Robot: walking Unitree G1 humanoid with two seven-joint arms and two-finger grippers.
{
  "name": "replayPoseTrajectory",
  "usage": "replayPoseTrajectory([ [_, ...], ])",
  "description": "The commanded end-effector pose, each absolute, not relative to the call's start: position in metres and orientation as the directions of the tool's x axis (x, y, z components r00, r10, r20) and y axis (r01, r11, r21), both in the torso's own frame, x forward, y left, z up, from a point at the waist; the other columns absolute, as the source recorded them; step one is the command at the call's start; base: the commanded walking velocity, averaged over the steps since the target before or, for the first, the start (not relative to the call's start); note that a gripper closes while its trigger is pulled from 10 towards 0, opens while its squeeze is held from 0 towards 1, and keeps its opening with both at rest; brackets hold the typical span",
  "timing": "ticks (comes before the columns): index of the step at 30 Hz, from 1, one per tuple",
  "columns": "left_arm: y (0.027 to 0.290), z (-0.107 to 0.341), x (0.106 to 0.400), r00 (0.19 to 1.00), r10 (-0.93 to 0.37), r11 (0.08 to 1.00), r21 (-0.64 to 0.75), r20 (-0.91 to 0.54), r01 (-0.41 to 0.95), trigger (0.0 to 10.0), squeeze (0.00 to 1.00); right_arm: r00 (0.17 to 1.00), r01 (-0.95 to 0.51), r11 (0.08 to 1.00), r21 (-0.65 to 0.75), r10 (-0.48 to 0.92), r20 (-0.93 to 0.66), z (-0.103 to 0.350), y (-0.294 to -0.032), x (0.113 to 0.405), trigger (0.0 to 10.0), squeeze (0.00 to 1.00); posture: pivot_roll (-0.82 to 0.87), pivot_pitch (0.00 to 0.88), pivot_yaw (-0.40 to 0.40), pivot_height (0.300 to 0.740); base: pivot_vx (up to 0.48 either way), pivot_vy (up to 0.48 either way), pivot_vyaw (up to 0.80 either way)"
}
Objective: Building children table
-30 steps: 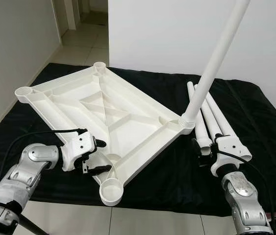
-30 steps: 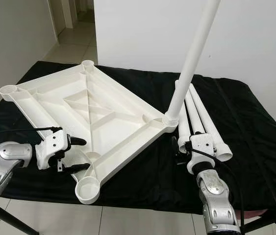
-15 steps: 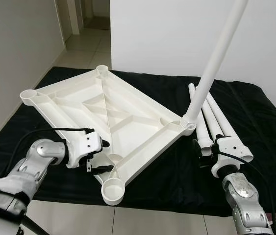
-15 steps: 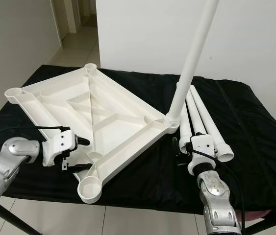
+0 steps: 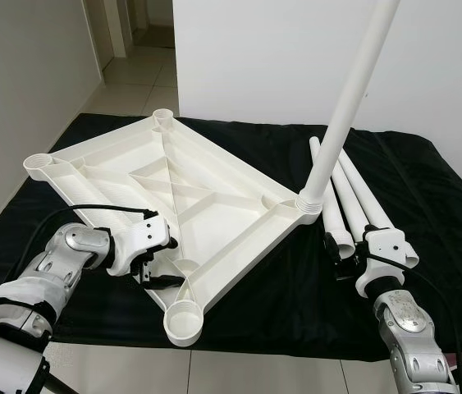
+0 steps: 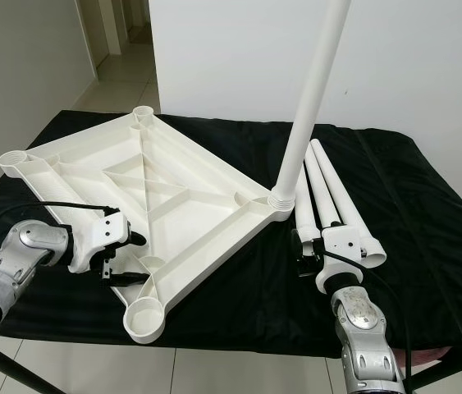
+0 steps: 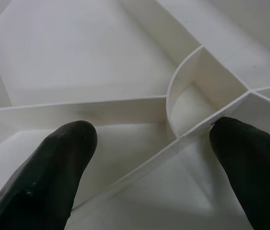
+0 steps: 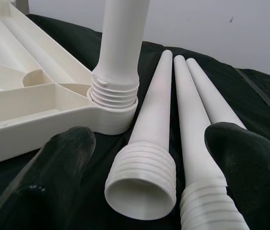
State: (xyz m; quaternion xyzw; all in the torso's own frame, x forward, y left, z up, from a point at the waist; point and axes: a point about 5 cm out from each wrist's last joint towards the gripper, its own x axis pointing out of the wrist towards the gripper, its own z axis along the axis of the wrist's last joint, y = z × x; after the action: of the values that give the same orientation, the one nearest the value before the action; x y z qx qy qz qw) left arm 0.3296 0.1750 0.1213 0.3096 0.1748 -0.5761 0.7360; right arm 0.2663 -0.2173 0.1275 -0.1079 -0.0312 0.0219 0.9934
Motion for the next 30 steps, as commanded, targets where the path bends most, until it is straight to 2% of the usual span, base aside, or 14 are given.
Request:
replayPoseTrajectory([
  [1,0.186,0.109,0.325,0.253,-0.690,0.144,0.214,-0.678,0.966,10.0,0.00,0.998,-0.027,0.978,-0.209,0.039,0.051,0.127,-0.218,0.267,10.0,0.00,-0.09,0.000,-0.005,0.740,0.000,0.000,0.00],
  [2,0.186,0.109,0.325,0.253,-0.690,0.144,0.214,-0.678,0.966,10.0,0.00,0.998,-0.027,0.978,-0.209,0.039,0.051,0.127,-0.218,0.267,10.0,0.00,-0.09,0.000,-0.005,0.740,0.000,0.000,0.00],
  [3,0.188,0.110,0.324,0.228,-0.687,0.116,0.205,-0.690,0.972,9.3,0.00,0.998,-0.027,0.977,-0.209,0.039,0.051,0.127,-0.219,0.268,10.0,0.00,-0.09,0.000,-0.004,0.740,0.000,0.000,0.00],
  [4,0.189,0.107,0.318,0.160,-0.682,0.063,0.161,-0.713,0.985,3.6,0.00,0.998,-0.025,0.977,-0.210,0.037,0.053,0.128,-0.220,0.268,10.0,0.00,-0.09,0.000,-0.003,0.740,0.000,0.000,0.00],
  [7,0.190,0.106,0.316,0.129,-0.681,0.042,0.138,-0.721,0.990,3.6,0.00,0.998,-0.023,0.977,-0.210,0.035,0.053,0.128,-0.220,0.268,10.0,0.00,-0.09,0.000,-0.003,0.740,0.000,0.000,0.00],
  [8,0.191,0.103,0.310,0.070,-0.667,-0.013,0.105,-0.742,0.994,1.9,0.00,0.998,-0.021,0.977,-0.211,0.033,0.053,0.128,-0.220,0.268,10.0,0.00,-0.09,0.000,0.000,0.740,0.000,0.000,0.00],
  [9,0.191,0.103,0.310,0.070,-0.667,-0.013,0.105,-0.742,0.994,1.9,0.00,0.998,-0.021,0.977,-0.211,0.033,0.053,0.128,-0.220,0.268,10.0,0.00,-0.09,0.000,0.000,0.740,0.000,0.000,0.00],
  [10,0.191,0.101,0.306,0.027,-0.660,-0.050,0.080,-0.750,0.996,2.5,0.00,0.998,-0.019,0.977,-0.212,0.031,0.053,0.128,-0.221,0.268,10.0,0.00,-0.09,0.000,0.000,0.740,0.000,0.000,0.00],
  [12,0.191,0.100,0.305,0.015,-0.662,-0.059,0.071,-0.749,0.996,2.4,0.00,0.998,-0.018,0.977,-0.212,0.031,0.054,0.128,-0.221,0.267,10.0,0.00,-0.09,0.000,0.000,0.740,0.000,0.000,0.00],
  [13,0.191,0.100,0.304,0.004,-0.662,-0.066,0.064,-0.749,0.996,3.4,0.00,0.998,-0.018,0.977,-0.212,0.030,0.054,0.128,-0.221,0.267,10.0,0.00,-0.09,0.000,0.003,0.740,0.000,0.000,0.00],
  [17,0.191,0.099,0.303,-0.011,-0.659,-0.079,0.054,-0.752,0.995,3.6,0.00,0.998,-0.014,0.977,-0.213,0.026,0.054,0.128,-0.222,0.267,10.0,0.00,-0.09,0.000,0.005,0.740,0.000,0.000,0.00],
  [18,0.190,0.099,0.302,-0.022,-0.657,-0.091,0.050,-0.753,0.995,3.1,0.00,0.998,-0.012,0.977,-0.213,0.025,0.055,0.128,-0.222,0.267,10.0,0.00,-0.09,0.000,0.008,0.740,0.000,0.000,0.00],
  [19,0.190,0.098,0.301,-0.033,-0.657,-0.100,0.044,-0.753,0.994,3.4,0.00,0.998,-0.011,0.977,-0.213,0.023,0.054,0.128,-0.222,0.266,10.0,0.00,-0.09,0.000,0.009,0.740,0.000,0.000,0.00],
  [30,0.185,0.092,0.292,-0.068,-0.667,-0.125,0.021,-0.742,0.992,3.2,0.00,0.999,-0.004,0.977,-0.211,0.015,0.049,0.127,-0.223,0.263,10.0,0.00,-0.09,0.000,0.012,0.740,0.000,0.000,0.00],
])
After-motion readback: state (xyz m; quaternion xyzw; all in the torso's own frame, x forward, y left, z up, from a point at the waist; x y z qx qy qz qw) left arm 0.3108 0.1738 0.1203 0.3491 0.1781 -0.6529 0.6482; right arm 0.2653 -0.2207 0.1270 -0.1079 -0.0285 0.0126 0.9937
